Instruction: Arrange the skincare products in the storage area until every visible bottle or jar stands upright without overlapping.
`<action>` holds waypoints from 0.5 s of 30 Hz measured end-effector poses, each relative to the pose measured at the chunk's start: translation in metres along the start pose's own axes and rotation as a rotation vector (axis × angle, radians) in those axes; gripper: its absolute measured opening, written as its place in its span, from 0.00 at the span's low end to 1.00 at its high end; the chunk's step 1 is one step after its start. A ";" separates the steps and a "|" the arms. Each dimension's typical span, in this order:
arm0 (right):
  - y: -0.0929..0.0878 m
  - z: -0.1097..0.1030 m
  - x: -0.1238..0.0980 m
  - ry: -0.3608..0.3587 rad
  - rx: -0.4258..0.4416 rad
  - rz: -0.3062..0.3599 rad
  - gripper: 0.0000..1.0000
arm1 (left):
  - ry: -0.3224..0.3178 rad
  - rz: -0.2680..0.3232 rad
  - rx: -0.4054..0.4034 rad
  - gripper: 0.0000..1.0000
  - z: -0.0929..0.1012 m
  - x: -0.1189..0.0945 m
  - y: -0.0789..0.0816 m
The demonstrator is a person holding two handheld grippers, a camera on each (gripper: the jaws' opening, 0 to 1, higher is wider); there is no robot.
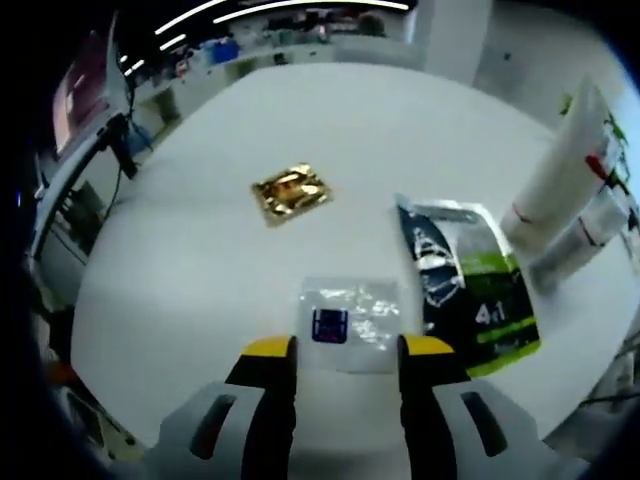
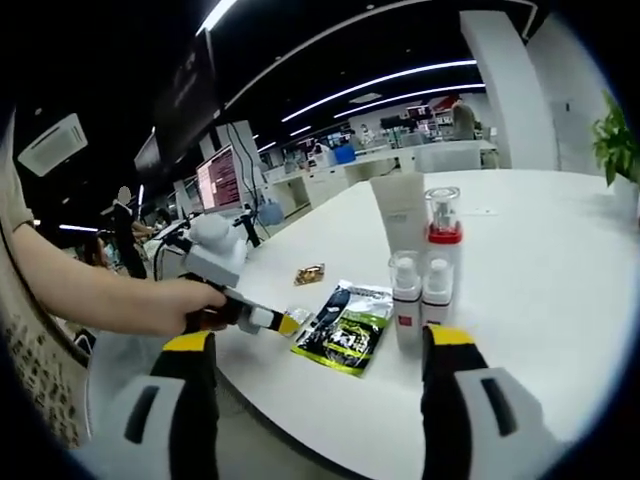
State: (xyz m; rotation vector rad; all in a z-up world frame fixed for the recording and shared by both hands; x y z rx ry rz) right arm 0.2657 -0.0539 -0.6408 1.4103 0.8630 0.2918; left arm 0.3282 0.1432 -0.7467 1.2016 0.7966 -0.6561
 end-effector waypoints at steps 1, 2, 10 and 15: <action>0.000 0.000 0.000 -0.001 0.000 0.001 0.85 | 0.001 0.001 0.000 0.37 0.000 0.000 0.000; 0.000 0.000 0.000 -0.001 0.002 0.003 0.85 | 0.003 0.003 0.001 0.37 0.000 0.000 0.000; 0.000 0.002 -0.001 -0.003 0.006 0.007 0.85 | -0.003 0.000 0.005 0.38 0.000 -0.002 -0.001; 0.000 0.002 -0.001 -0.006 0.006 0.007 0.85 | -0.020 0.010 0.012 0.38 0.001 -0.004 -0.002</action>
Point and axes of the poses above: the point that each gripper's makers call its tool centre point, and the gripper's own axes: x roughly forward along the fingers, z roughly to its right, y roughly out of its top, the point moved 3 cm from there along -x, roughly backward along the fingers, and after that the axes turned 11 degrees about -x, right-handed, at the moved point
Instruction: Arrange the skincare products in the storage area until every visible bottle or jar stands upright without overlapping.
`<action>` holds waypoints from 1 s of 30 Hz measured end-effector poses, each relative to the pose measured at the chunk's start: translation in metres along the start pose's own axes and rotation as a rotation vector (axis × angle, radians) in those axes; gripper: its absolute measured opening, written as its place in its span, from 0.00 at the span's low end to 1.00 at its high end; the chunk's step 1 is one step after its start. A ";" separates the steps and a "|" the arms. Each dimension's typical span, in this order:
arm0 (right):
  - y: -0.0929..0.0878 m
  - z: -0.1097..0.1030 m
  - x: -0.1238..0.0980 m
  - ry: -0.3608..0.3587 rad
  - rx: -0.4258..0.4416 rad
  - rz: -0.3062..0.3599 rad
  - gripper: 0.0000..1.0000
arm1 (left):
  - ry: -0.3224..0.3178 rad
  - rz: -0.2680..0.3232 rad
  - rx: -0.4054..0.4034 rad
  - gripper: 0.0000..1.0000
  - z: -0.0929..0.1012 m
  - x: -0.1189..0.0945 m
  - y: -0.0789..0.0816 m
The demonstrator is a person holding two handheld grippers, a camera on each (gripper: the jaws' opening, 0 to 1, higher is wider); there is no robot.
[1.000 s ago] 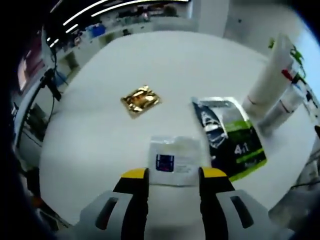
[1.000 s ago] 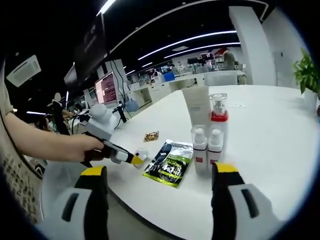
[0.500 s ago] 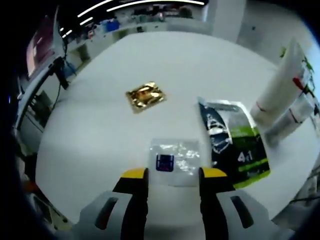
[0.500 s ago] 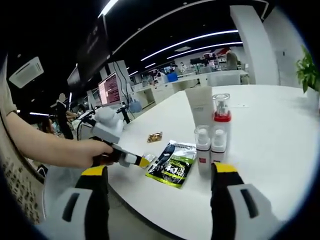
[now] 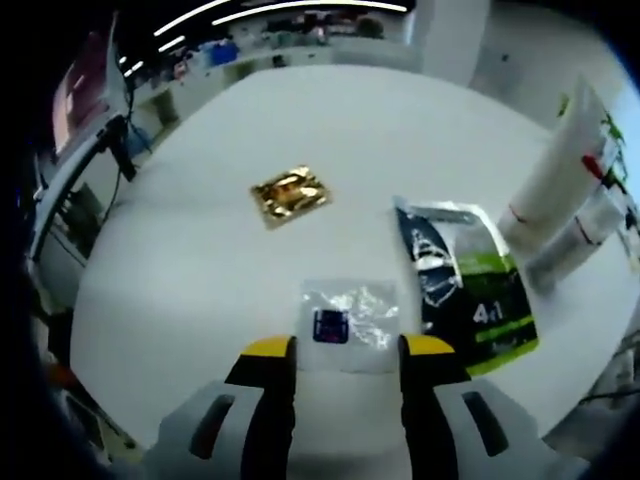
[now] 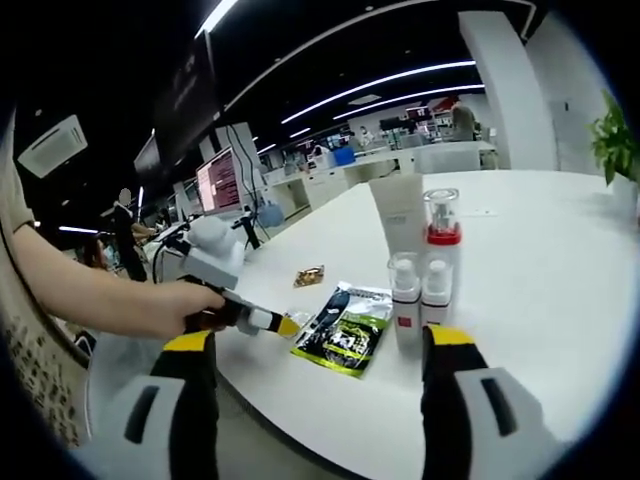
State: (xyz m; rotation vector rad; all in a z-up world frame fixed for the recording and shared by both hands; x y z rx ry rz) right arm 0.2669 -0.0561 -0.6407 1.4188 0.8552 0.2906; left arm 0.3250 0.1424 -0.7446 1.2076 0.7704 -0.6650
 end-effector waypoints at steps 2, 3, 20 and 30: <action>0.000 0.000 0.000 -0.002 0.002 -0.001 0.85 | -0.021 0.011 0.013 0.38 0.003 -0.002 0.001; 0.000 0.000 0.000 -0.004 0.001 -0.002 0.85 | -0.027 0.017 0.023 0.39 0.003 -0.003 0.002; -0.001 0.005 -0.001 -0.042 0.004 -0.014 0.85 | -0.120 0.055 0.134 0.54 -0.016 -0.026 0.011; -0.004 0.007 0.000 -0.060 -0.002 -0.030 0.85 | -0.247 0.078 0.206 0.65 -0.022 -0.044 0.014</action>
Point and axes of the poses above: the point that each gripper's makers call its tool centre point, and the gripper's own axes: x roughly forward along the fingers, z roughly to its right, y roughly out of its top, the point moved 3 cm from there along -x, roughly backward along the fingers, and after that the axes turned 11 degrees about -x, right-handed, at the moved point
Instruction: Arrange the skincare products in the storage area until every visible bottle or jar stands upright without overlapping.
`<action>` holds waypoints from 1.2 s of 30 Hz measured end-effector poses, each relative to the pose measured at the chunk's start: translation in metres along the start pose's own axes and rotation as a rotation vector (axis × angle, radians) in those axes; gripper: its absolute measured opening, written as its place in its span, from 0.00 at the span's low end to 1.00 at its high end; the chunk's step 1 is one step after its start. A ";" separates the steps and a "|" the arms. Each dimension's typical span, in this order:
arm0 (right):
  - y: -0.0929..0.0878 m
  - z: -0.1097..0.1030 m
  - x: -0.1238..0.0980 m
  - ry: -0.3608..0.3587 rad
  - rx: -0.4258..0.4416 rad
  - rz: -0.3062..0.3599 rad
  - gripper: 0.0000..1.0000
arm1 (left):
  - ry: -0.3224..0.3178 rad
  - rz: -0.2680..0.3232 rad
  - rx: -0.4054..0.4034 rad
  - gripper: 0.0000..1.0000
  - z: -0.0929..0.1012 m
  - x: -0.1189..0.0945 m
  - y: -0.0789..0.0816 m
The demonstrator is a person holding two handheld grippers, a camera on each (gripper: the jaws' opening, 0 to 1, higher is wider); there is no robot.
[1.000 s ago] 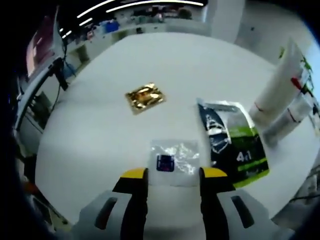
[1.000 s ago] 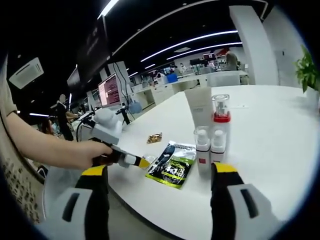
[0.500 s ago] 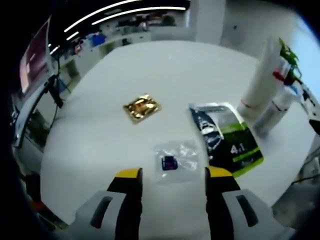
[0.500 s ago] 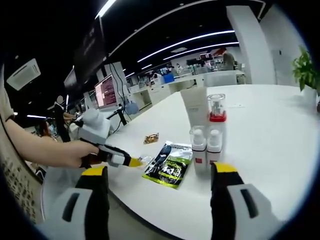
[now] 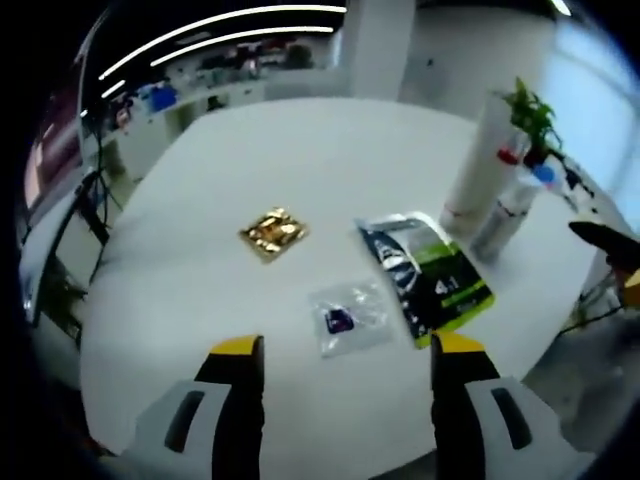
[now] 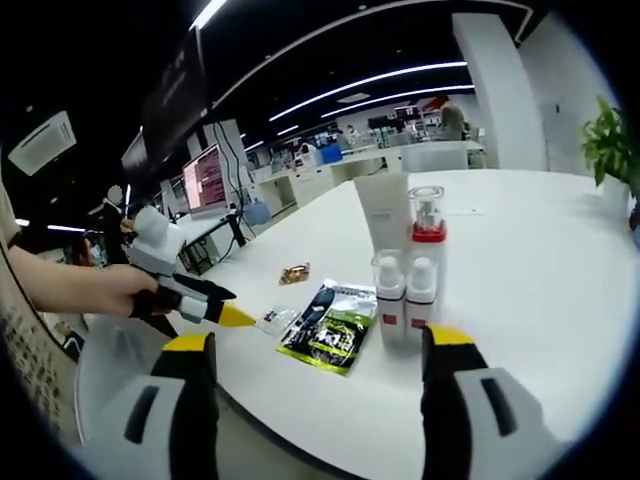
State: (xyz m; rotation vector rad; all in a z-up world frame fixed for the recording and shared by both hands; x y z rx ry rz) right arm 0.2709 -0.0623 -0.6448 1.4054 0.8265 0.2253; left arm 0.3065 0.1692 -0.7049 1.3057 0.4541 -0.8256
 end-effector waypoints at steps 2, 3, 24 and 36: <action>0.000 0.000 0.000 0.000 -0.002 -0.003 0.85 | -0.012 0.010 0.013 0.67 -0.003 -0.006 -0.002; -0.001 0.000 0.000 0.000 -0.004 -0.006 0.85 | -0.019 0.015 0.017 0.68 -0.005 -0.009 -0.004; -0.003 -0.001 0.001 0.002 -0.009 -0.025 0.85 | -0.048 0.085 0.095 0.89 -0.016 -0.053 -0.008; -0.003 0.001 0.000 -0.008 -0.006 -0.021 0.85 | -0.072 0.025 0.104 0.96 -0.013 -0.049 -0.016</action>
Point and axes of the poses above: the point that each gripper's makers call its tool centre point, and the gripper's own axes: x roughly forward along the fingers, z roughly to its right, y roughly out of its top, the point moved 3 cm from there along -x, roughly backward along the fingers, and after that the axes turned 11 degrees about -x, right-handed, at the moved point
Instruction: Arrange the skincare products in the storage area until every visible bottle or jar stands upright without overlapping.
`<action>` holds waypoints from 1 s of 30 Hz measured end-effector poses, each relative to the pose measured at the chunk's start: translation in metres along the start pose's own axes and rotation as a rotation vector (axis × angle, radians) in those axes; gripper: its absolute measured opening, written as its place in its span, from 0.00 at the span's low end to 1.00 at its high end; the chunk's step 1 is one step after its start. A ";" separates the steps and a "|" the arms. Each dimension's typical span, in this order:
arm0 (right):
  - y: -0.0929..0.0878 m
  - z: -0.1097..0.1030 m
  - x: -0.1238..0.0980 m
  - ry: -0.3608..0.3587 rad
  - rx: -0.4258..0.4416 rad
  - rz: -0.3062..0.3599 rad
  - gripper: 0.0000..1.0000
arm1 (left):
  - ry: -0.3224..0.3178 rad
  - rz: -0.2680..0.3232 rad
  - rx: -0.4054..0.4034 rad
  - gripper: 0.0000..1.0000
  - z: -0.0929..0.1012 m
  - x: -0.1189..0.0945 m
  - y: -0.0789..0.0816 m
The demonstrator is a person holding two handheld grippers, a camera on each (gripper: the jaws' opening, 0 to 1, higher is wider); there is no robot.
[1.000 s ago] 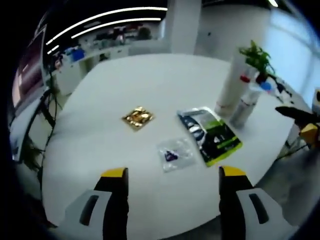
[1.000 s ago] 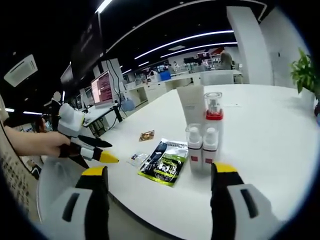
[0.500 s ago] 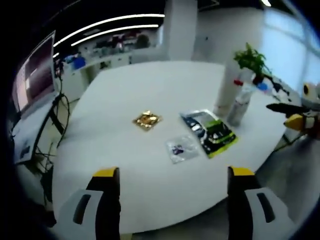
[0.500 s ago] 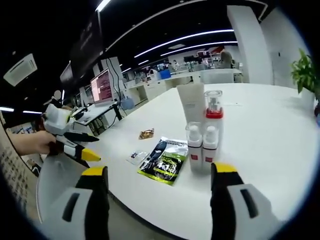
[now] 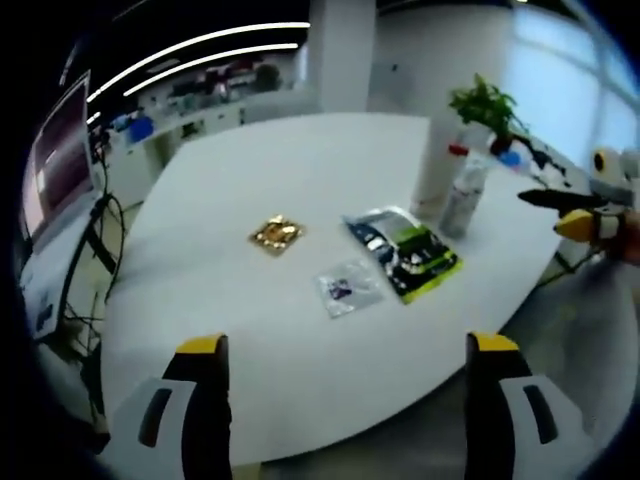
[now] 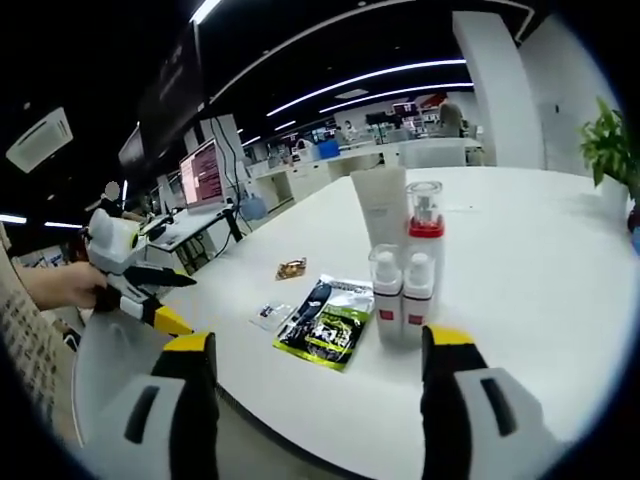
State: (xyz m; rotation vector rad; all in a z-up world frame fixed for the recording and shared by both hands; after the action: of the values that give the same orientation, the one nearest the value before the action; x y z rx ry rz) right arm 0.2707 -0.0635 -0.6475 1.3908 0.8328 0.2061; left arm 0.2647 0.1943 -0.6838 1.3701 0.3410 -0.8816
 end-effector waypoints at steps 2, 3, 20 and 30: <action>0.000 0.001 0.000 -0.001 0.001 0.000 0.85 | 0.004 -0.008 -0.004 0.97 -0.002 0.001 -0.001; 0.000 0.001 0.000 -0.003 0.003 0.000 0.85 | 0.007 -0.010 -0.002 0.97 -0.003 0.001 -0.002; -0.004 0.006 0.001 -0.018 0.010 -0.015 0.84 | -0.042 -0.112 0.166 0.97 -0.016 0.033 0.030; -0.003 0.012 0.000 -0.051 0.027 -0.010 0.84 | -0.069 -0.170 0.224 0.95 -0.030 0.062 0.046</action>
State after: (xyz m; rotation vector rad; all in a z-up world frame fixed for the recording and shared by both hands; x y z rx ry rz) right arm 0.2775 -0.0738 -0.6513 1.4111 0.8024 0.1512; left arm 0.3459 0.1994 -0.6997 1.5280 0.3163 -1.1326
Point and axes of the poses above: the point that each gripper's makers call its tool centre point, and the gripper's own axes: x roughly forward along the fingers, z roughly to its right, y roughly out of its top, the point moved 3 cm from there along -x, roughly backward along the fingers, and after that the axes turned 11 degrees about -x, right-handed, at the moved point
